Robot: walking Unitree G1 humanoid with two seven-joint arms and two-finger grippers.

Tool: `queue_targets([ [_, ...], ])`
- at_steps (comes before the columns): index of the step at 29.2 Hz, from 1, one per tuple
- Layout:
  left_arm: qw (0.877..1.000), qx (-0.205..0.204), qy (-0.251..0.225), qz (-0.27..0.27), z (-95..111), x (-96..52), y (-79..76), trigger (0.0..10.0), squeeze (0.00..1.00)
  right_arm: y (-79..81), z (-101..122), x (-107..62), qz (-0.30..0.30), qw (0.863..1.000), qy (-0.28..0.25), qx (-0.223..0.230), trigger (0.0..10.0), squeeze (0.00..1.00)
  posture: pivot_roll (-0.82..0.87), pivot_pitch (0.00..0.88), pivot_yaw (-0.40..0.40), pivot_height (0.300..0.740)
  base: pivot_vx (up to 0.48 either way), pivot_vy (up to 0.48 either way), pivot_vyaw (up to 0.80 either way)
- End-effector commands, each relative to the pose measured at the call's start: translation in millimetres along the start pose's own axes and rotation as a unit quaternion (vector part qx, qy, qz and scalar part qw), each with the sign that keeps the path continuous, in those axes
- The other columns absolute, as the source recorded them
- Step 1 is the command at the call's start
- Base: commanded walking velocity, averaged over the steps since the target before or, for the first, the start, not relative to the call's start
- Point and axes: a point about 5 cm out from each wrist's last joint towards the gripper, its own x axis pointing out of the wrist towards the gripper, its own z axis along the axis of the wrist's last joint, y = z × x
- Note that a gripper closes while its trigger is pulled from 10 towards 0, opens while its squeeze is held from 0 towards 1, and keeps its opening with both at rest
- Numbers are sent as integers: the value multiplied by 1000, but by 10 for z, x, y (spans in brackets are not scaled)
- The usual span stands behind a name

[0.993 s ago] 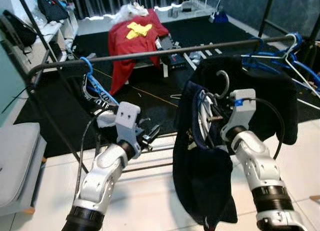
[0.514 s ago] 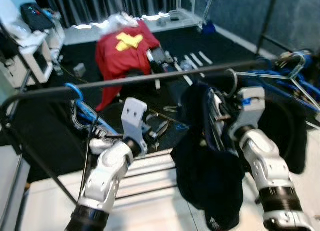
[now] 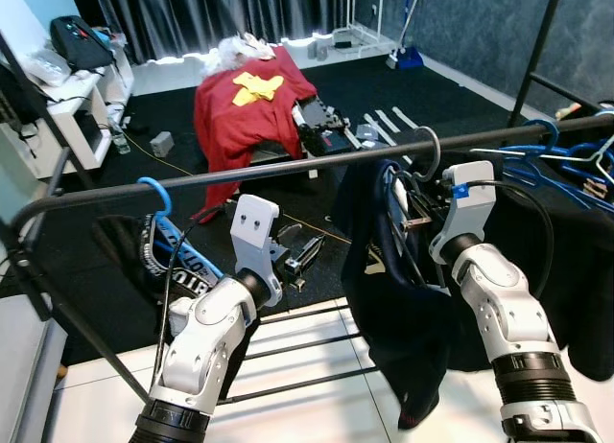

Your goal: Hang hanger

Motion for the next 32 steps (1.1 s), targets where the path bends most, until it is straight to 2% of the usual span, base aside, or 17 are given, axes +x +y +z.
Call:
queue_targets([
  [1,1000,8,1,20,-4,-42,70,10000,0,37,94,76,28,1000,-9,0,10000,0,-79,50,32,740,0,0,0],
  [4,1000,10,2,25,-7,-48,90,10000,0,37,98,99,34,999,-7,0,10000,0,-77,51,30,740,0,0,0],
  [6,999,20,1,42,13,-81,144,10000,0,-1,103,189,39,999,-1,0,10000,0,-46,68,-19,740,0,0,0],
  [9,998,27,-2,55,39,-118,179,10000,0,-41,114,259,39,999,3,4,10000,0,-31,77,-42,740,0,0,0],
  [17,997,33,-8,68,87,-196,205,10000,0,-75,167,350,49,999,9,-3,10000,0,-6,106,-79,740,0,0,0],
  [22,996,44,-10,78,126,-263,221,10000,0,6,214,448,77,997,12,-5,10000,0,11,119,-97,740,0,0,0],
  [28,995,51,-10,84,160,-301,236,10000,0,110,204,519,93,995,6,19,10000,0,28,121,-103,740,0,0,0],
  [29,995,52,-11,84,168,-301,241,10000,0,123,197,524,92,995,4,27,10000,118,30,121,-100,740,0,0,0],
  [30,995,53,-11,84,173,-300,244,10000,0,130,193,527,91,995,3,32,10000,118,30,121,-100,740,0,0,0],
  [31,995,54,-10,83,176,-296,247,10000,0,138,188,527,89,995,2,37,10000,698,29,119,-96,740,0,0,0],
  [32,995,56,-10,81,178,-293,245,10000,0,140,181,530,87,995,1,40,10000,761,28,119,-95,740,0,0,0],
])
